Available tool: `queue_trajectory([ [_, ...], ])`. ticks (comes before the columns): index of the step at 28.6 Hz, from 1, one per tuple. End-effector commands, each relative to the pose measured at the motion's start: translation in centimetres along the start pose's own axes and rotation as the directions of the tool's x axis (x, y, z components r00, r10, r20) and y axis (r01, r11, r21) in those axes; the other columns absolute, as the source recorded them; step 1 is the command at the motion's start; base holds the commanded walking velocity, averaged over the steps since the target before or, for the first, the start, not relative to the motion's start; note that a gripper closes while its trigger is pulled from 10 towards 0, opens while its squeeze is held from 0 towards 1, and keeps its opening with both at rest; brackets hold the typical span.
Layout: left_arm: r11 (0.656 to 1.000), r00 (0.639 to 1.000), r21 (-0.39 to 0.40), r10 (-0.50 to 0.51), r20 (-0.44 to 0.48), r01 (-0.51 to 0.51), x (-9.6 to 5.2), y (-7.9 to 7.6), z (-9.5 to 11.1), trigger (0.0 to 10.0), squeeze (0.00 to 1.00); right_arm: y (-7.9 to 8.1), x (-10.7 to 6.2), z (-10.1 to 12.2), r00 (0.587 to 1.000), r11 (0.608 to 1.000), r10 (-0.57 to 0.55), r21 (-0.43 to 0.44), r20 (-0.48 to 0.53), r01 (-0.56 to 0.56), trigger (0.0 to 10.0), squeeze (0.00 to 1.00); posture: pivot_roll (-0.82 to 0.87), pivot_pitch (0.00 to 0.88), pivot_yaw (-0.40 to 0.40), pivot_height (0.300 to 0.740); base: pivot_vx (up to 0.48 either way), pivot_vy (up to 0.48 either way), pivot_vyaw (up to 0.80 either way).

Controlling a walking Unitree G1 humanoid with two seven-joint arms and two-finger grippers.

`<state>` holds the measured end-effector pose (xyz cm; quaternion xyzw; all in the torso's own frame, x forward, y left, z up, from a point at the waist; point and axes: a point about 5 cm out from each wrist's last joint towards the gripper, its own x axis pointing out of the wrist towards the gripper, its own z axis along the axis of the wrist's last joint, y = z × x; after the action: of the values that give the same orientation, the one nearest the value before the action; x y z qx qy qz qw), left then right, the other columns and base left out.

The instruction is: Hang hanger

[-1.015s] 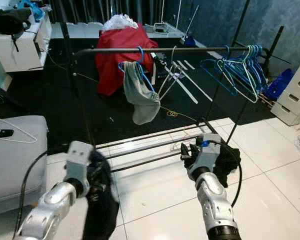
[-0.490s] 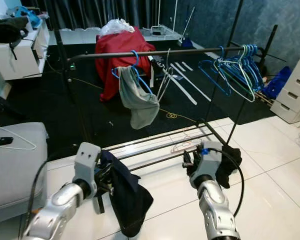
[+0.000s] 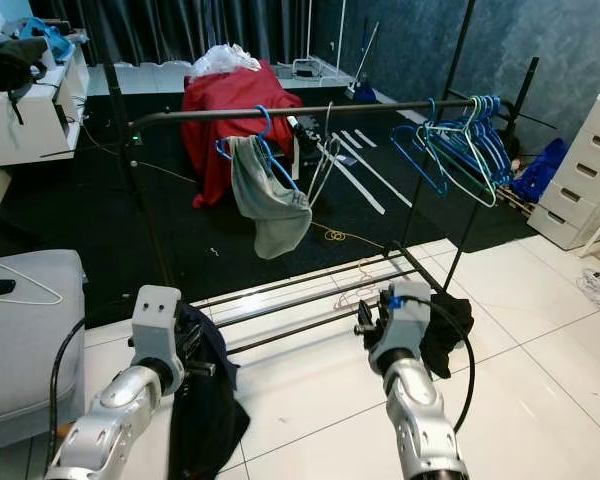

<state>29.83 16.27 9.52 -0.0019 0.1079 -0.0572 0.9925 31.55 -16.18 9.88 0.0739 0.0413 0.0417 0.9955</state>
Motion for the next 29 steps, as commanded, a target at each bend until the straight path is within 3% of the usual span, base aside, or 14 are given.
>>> queue_trajectory([
  [1,1.000,1.000,0.002,-0.007,0.020,0.007,0.1,-0.5,0.6,10.0,0.00,-0.4,-0.1,-0.6,1.000,1.000,-0.020,0.004,-0.023,0.020,10.0,0.00,-0.06,0.007,-0.076,0.740,0.000,0.000,0.00],
  [8,0.991,0.988,0.020,-0.136,0.071,0.135,-0.2,-2.1,1.1,10.0,0.00,-1.0,-0.6,-0.5,0.998,0.997,-0.059,0.043,-0.007,0.060,10.0,0.00,-0.07,0.004,-0.064,0.740,0.000,0.000,0.00],
  [14,0.983,0.979,0.026,-0.184,0.089,0.183,-0.3,-2.8,1.4,10.0,0.00,-1.0,-0.7,-0.5,0.998,0.997,-0.061,0.049,-0.004,0.061,10.0,0.00,-0.07,0.007,-0.067,0.740,0.000,0.000,0.00],
  [21,0.980,0.975,0.012,-0.198,0.098,0.198,-0.5,-2.9,1.5,10.0,0.00,-1.0,-0.6,-0.5,0.999,0.997,-0.054,0.056,0.000,0.054,10.0,0.00,-0.07,0.006,-0.066,0.740,0.000,0.000,0.00],
  [29,0.980,0.975,-0.003,-0.199,0.098,0.200,-0.5,-2.9,1.6,10.0,0.00,-0.9,-0.7,-0.4,0.999,0.998,-0.037,0.055,0.002,0.037,10.0,0.00,-0.08,0.011,-0.068,0.740,0.252,0.000,0.00],
])
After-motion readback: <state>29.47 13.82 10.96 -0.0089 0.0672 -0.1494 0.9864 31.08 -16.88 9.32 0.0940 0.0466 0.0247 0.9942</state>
